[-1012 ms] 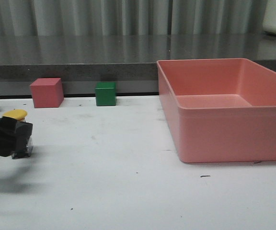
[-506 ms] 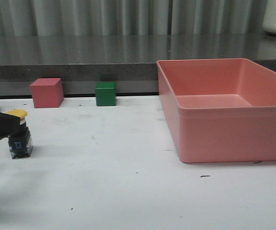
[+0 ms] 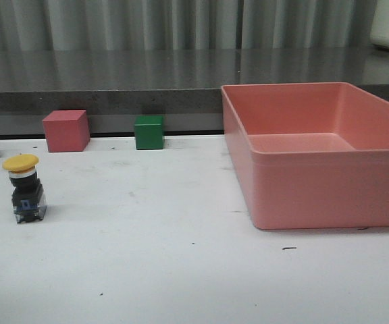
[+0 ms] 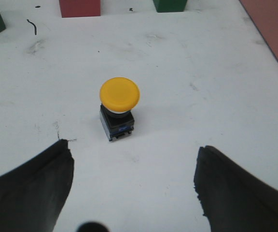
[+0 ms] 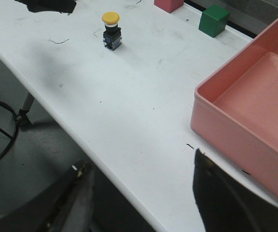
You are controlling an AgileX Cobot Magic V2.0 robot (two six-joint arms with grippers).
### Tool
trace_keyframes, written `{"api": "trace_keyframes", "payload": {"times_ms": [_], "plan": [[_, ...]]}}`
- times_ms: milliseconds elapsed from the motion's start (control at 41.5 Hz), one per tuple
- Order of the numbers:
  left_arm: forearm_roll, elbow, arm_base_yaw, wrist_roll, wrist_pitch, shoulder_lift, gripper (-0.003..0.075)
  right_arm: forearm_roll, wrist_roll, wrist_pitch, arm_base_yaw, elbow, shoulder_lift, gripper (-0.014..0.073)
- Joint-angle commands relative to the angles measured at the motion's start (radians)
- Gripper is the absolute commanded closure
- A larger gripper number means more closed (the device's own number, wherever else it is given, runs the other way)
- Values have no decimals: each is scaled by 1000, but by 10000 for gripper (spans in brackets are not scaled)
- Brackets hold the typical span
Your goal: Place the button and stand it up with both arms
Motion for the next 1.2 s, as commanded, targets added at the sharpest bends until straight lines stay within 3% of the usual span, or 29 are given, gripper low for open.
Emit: {"api": "trace_keyframes", "payload": {"times_ms": [0, 193, 313, 602, 1181], "plan": [[5, -134, -45, 17, 209, -76, 207, 6, -6, -61, -6, -23, 3, 127], [-51, -312, -81, 204, 554, -164, 207, 6, -6, -61, -6, -23, 3, 127], [-148, -335, -81, 316, 649, -233, 207, 6, -6, -61, -6, -23, 3, 127], [-240, -335, -81, 317, 714, -428, 207, 6, -6, -61, -6, -23, 3, 127], [-238, -335, -81, 317, 716, -438, 207, 6, -6, -61, -6, -23, 3, 127]]}}
